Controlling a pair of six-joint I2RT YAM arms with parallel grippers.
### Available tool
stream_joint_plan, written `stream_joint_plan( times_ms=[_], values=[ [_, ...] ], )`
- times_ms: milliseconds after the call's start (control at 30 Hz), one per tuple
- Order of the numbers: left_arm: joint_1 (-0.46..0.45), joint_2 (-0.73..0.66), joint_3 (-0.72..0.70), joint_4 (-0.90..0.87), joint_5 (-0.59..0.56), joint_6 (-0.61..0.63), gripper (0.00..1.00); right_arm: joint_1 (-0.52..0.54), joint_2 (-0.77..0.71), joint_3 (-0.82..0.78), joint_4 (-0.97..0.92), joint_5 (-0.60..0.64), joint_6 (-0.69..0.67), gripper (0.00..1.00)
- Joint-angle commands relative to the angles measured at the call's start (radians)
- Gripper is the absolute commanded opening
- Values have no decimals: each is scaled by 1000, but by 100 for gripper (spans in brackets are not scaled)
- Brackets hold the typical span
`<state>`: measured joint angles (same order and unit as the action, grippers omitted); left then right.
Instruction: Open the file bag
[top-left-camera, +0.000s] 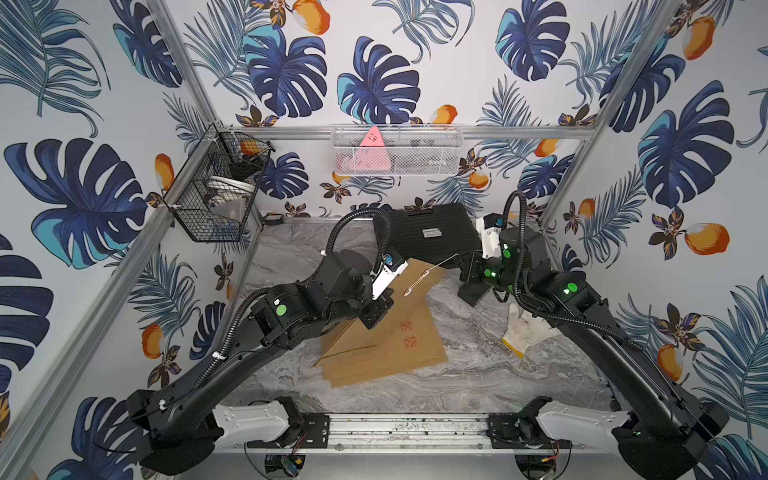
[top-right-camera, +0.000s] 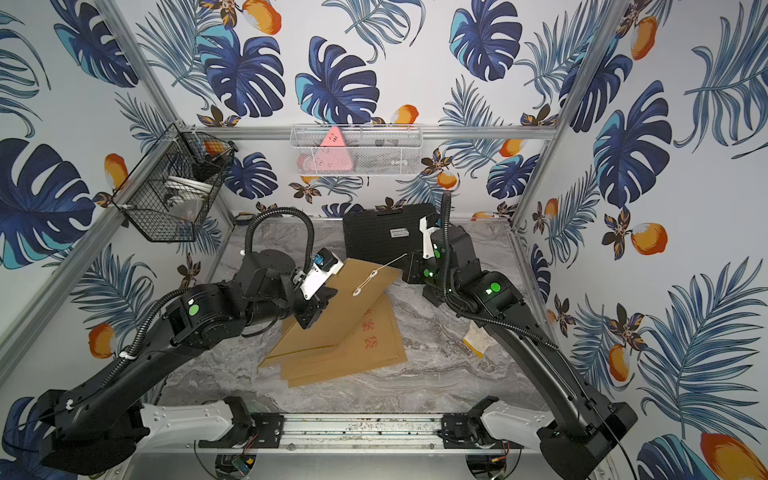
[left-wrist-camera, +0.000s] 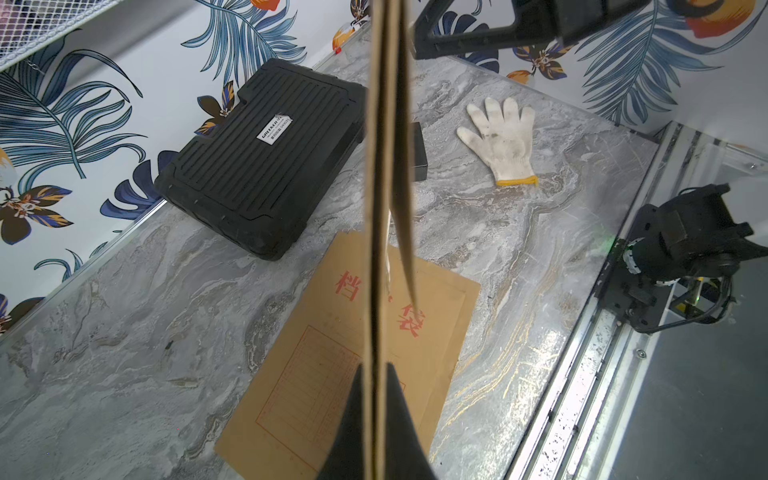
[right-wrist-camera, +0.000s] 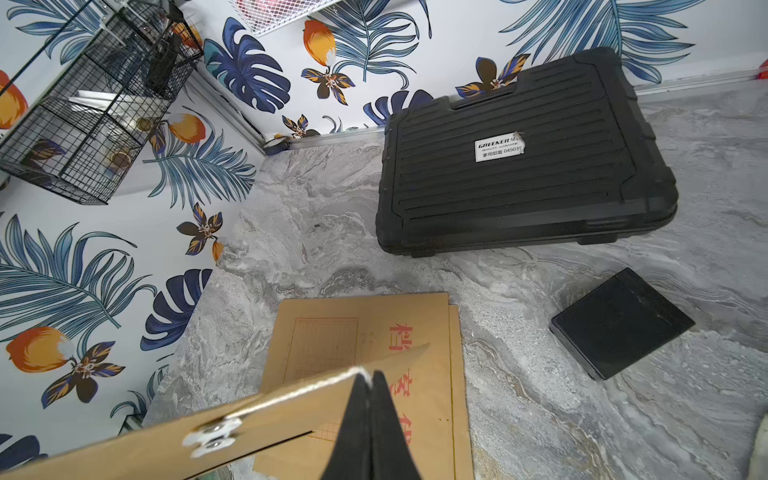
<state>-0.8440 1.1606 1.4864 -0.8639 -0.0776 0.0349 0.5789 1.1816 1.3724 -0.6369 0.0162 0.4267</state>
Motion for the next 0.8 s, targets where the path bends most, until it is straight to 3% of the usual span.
stream_joint_plan(
  times_ms=[0, 200, 533, 767],
  values=[
    [-1, -11, -8, 59, 18, -37, 0, -7, -9, -8, -16, -30, 1, 0],
    [-1, -47, -47, 137, 11, -122, 0, -10, -43, -37, 31, -113, -42, 0],
    [-1, -129, -214, 397, 41, -386, 0, -10, -114, -55, 149, -279, -103, 0],
    [-1, -178, -320, 555, 47, -478, 0, -10, -106, -47, 115, -260, -118, 0]
  ],
)
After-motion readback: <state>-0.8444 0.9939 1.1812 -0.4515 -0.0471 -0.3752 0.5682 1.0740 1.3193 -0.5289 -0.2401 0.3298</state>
